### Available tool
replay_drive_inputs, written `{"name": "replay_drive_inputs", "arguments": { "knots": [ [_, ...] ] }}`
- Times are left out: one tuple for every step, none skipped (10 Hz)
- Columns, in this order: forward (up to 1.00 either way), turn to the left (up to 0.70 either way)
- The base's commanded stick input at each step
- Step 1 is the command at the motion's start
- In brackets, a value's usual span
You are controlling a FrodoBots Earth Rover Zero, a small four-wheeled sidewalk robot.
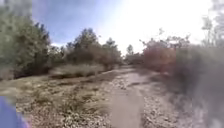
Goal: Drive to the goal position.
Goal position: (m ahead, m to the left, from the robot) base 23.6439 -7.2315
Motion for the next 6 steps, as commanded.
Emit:
{"name": "replay_drive_inputs", "arguments": {
  "knots": [
    [1.00, 0.00],
    [1.00, 0.00],
    [1.00, 0.00],
    [1.00, 0.00],
    [1.00, 0.00],
    [1.00, 0.00]
  ]
}}
